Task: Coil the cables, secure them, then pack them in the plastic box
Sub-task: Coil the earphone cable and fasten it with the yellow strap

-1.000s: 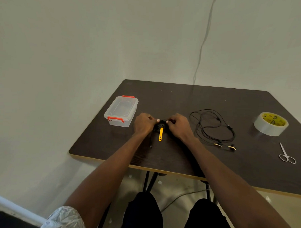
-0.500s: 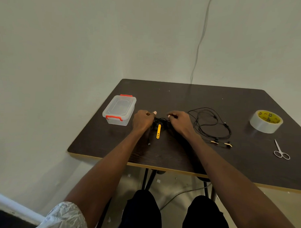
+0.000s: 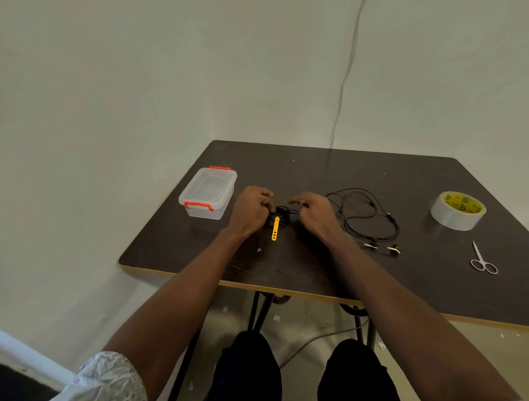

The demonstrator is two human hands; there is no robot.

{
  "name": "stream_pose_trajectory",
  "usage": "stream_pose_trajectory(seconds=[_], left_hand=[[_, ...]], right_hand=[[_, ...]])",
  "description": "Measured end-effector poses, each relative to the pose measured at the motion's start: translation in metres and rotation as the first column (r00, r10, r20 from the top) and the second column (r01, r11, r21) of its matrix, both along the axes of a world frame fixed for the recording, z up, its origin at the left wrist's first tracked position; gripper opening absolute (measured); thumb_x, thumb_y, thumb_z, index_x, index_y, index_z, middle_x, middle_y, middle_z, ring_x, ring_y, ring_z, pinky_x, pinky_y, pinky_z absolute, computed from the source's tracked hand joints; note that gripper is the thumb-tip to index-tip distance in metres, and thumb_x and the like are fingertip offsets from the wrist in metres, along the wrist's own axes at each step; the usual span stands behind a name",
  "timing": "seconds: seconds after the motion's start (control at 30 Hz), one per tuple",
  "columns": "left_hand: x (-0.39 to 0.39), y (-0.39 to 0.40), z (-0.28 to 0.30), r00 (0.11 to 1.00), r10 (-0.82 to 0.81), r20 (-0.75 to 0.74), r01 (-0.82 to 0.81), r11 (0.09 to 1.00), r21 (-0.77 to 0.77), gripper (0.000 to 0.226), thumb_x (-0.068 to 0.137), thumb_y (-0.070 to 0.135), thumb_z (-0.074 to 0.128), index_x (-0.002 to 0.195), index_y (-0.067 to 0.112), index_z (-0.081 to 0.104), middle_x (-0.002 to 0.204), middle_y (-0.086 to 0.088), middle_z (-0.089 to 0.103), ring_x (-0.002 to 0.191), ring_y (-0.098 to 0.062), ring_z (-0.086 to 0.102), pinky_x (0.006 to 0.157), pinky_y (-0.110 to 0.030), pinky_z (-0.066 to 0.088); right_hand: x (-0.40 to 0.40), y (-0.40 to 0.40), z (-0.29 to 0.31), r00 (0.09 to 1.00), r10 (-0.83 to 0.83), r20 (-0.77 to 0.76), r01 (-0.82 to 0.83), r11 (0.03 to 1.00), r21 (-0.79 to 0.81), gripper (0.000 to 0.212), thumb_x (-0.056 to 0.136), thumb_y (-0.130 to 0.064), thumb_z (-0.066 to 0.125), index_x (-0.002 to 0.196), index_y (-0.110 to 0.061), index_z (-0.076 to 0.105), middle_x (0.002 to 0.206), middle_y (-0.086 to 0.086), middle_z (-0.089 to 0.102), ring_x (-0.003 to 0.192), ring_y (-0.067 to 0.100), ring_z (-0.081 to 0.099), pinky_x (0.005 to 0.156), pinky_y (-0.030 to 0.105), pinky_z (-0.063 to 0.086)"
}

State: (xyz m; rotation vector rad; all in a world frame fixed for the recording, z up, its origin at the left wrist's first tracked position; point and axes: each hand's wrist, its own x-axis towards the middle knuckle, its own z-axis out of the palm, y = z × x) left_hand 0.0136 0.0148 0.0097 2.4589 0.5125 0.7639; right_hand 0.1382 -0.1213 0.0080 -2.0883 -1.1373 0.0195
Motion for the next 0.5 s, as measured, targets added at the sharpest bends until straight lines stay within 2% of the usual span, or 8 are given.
stream_pose_trajectory(seconds=[0.07,0.13,0.2,0.37,0.5], left_hand=[[-0.007,0.0,-0.003,0.997,-0.04,-0.065,0.047,0.994,0.102,0.03,0.068,0.006,0.047,0.071,0.006,0.076,0.107,-0.009,0.07,0.104,-0.025,0.054,0.086,-0.03,0.04],[-0.015,-0.001,-0.008,0.976,-0.058,-0.208,0.094,0.981,0.169,0.027,0.076,0.005,0.051,0.082,0.006,0.077,0.118,-0.008,0.067,0.111,-0.024,0.052,0.092,-0.032,0.041],[-0.02,-0.001,-0.014,0.963,-0.038,-0.268,0.095,0.975,0.201,0.026,0.08,0.003,0.053,0.093,0.005,0.076,0.127,-0.008,0.063,0.117,-0.024,0.05,0.097,-0.034,0.04],[-0.026,0.0,-0.015,0.969,0.045,-0.241,-0.006,0.987,0.159,0.027,0.083,0.001,0.052,0.097,0.002,0.074,0.13,-0.012,0.06,0.117,-0.026,0.054,0.1,-0.035,0.041],[-0.03,-0.002,-0.014,0.981,0.053,-0.187,-0.039,0.996,0.076,0.02,0.08,-0.004,0.05,0.09,0.006,0.064,0.11,-0.015,0.066,0.102,-0.03,0.059,0.088,-0.039,0.048]], right_hand=[[-0.003,-0.003,0.0,0.999,-0.001,0.034,0.001,1.0,0.0,0.045,0.08,0.007,0.042,0.107,-0.008,0.075,0.119,0.008,0.069,0.115,0.022,0.06,0.1,0.029,0.044],[-0.006,-0.007,-0.001,0.999,-0.018,0.035,0.018,1.0,0.008,0.045,0.079,0.008,0.042,0.108,-0.005,0.074,0.119,0.01,0.069,0.115,0.024,0.06,0.1,0.027,0.043],[-0.008,-0.01,-0.003,0.999,-0.026,0.044,0.026,1.0,0.002,0.044,0.081,0.007,0.043,0.11,-0.004,0.073,0.121,0.011,0.068,0.116,0.023,0.06,0.102,0.028,0.043],[-0.014,-0.012,-0.007,0.996,-0.084,0.013,0.084,0.996,0.022,0.042,0.081,0.006,0.043,0.11,-0.004,0.072,0.12,0.012,0.068,0.114,0.025,0.06,0.1,0.028,0.042],[-0.017,-0.014,-0.003,0.99,-0.136,-0.026,0.137,0.989,0.057,0.041,0.083,0.005,0.044,0.113,0.0,0.07,0.12,0.016,0.068,0.114,0.027,0.061,0.101,0.032,0.044]])
